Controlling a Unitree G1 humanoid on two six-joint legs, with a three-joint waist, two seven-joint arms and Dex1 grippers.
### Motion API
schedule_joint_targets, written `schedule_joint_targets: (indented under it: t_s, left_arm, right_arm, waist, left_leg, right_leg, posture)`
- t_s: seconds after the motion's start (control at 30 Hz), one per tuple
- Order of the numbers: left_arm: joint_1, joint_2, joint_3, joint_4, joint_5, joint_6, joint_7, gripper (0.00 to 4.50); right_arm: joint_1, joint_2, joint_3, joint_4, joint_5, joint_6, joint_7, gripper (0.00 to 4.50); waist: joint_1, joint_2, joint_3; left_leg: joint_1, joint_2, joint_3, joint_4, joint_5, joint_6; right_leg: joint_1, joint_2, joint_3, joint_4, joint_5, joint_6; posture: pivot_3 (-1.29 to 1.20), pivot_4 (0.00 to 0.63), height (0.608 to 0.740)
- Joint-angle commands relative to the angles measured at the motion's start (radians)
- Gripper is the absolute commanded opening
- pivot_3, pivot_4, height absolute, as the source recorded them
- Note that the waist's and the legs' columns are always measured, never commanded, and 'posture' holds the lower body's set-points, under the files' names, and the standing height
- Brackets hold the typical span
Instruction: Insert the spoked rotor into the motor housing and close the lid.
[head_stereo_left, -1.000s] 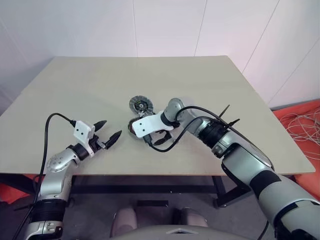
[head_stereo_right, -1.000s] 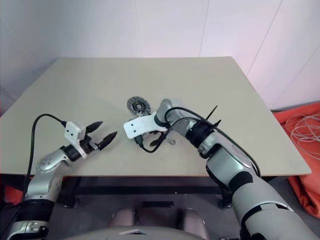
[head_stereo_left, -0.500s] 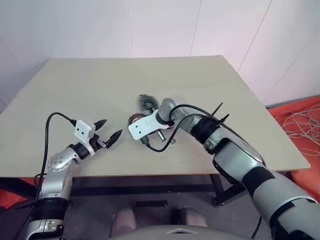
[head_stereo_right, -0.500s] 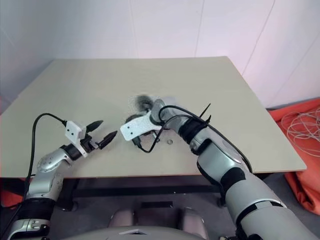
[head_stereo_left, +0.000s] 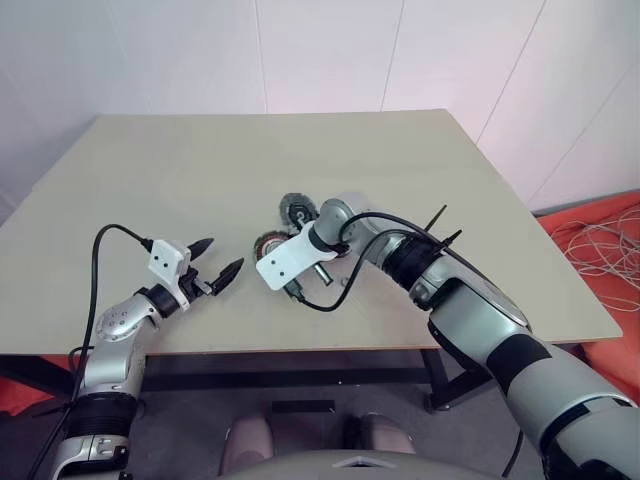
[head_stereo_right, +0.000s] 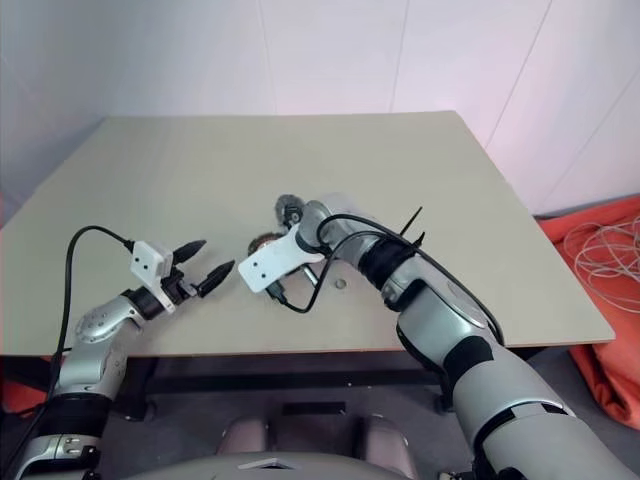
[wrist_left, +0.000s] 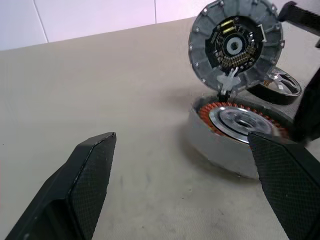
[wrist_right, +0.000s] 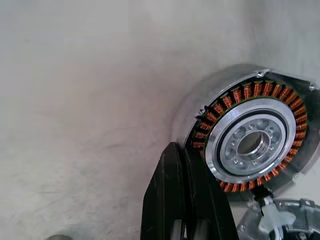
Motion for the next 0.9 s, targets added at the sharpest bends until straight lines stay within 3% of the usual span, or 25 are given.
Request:
schedule_joint_targets:
  t_s: [0.03, 0.4, 0.77, 0.9]
  left_arm:
    - [-0.021, 0.006, 0.007, -0.004, 0.000, -0.024, -0.002, 4.50]
    - [-0.030, 0.005, 0.005, 0.014, 0.003, -0.034, -0.002, 4.50]
    - [-0.042, 0.002, -0.001, 0.025, 0.006, -0.035, -0.003, 4.50]
    - [-0.044, 0.001, -0.006, 0.023, 0.005, -0.031, -0.003, 4.50]
  right_arm:
    - [-0.016, -0.038, -0.024, -0.116, 0.045, -0.082, 0.058, 0.03]
    - [0.029, -0.150, -0.017, -0.231, 0.051, -0.157, 0.162, 0.03]
    - [0.080, -0.137, -0.020, -0.234, 0.015, -0.106, 0.115, 0.03]
    - [0.083, -0.133, -0.036, -0.263, 0.032, -0.051, 0.128, 0.98]
  waist:
    - [0.000, 0.000, 0.000]
    - [0.000, -0.001, 0.000]
    - [0.000, -0.001, 0.000]
    - [0.000, -0.001, 0.000]
  left_leg:
    - [0.000, 0.000, 0.000, 0.000, 0.000, 0.000]
    - [0.000, 0.000, 0.000, 0.001, 0.000, 0.000]
    - [0.001, 0.000, 0.000, 0.001, 0.000, 0.000]
    - [0.003, 0.000, 0.000, 0.002, 0.000, 0.000]
  right_leg:
    - [0.000, 0.000, 0.000, 0.000, 0.000, 0.000]
    - [0.000, 0.000, 0.000, 0.000, 0.000, 0.000]
    - [0.002, 0.000, 0.000, 0.001, 0.000, 0.000]
    - [0.003, 0.000, 0.000, 0.001, -0.001, 0.002]
  posture:
    - [0.00, 0.000, 0.740]
    - [0.00, 0.000, 0.740]
    - [0.00, 0.000, 0.740]
    - [0.00, 0.000, 0.740]
